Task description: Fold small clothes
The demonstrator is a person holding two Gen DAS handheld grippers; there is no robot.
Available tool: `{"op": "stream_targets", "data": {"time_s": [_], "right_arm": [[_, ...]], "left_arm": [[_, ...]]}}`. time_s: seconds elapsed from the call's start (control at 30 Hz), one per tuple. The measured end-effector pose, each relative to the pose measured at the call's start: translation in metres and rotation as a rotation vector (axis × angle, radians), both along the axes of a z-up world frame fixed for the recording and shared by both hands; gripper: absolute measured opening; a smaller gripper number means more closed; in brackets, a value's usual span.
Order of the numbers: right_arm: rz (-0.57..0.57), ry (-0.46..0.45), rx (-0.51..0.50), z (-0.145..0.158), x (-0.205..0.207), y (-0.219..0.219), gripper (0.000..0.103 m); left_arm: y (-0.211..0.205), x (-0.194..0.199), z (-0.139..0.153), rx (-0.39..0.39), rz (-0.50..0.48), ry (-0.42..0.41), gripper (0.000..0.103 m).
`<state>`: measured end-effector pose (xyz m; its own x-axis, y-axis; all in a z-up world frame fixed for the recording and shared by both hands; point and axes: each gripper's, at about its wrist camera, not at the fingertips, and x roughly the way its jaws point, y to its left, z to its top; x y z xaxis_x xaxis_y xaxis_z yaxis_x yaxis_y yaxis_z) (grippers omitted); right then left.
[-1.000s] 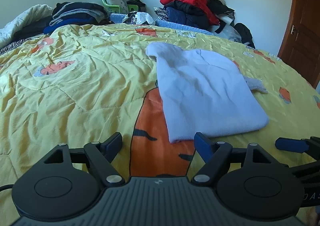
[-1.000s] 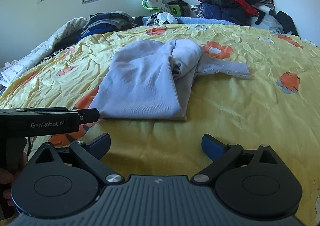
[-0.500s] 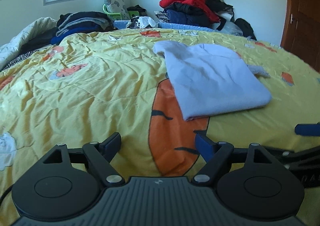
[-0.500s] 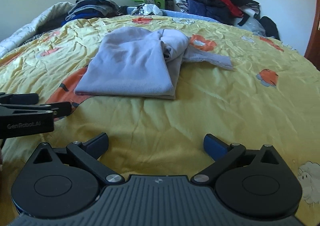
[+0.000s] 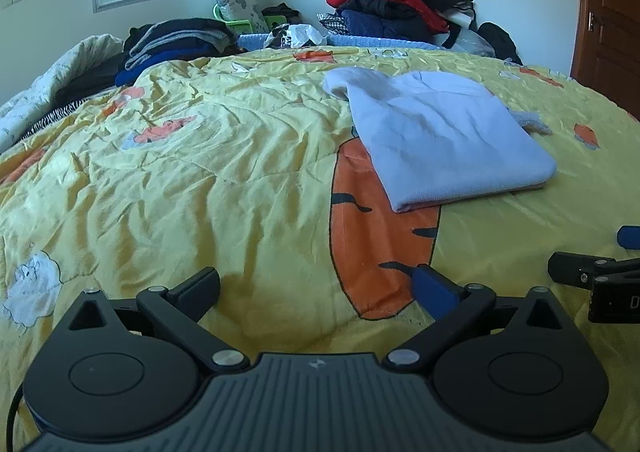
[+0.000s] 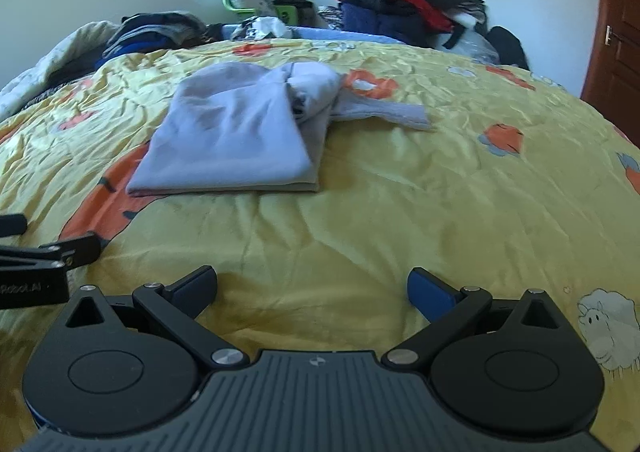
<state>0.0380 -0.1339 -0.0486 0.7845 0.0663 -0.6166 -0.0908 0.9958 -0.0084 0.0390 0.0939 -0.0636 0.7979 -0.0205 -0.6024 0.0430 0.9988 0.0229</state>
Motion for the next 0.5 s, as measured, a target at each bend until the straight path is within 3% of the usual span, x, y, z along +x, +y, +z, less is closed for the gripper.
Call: {"op": "stream_targets", "data": {"time_s": [0.5], "right_arm": [[-0.003,-0.016,-0.004,-0.0031,0.0009,-0.0002,0.102]], "left_arm": [[0.0006,0.0005,-0.0001,-0.014,0.014,0.005,0.103]]}}
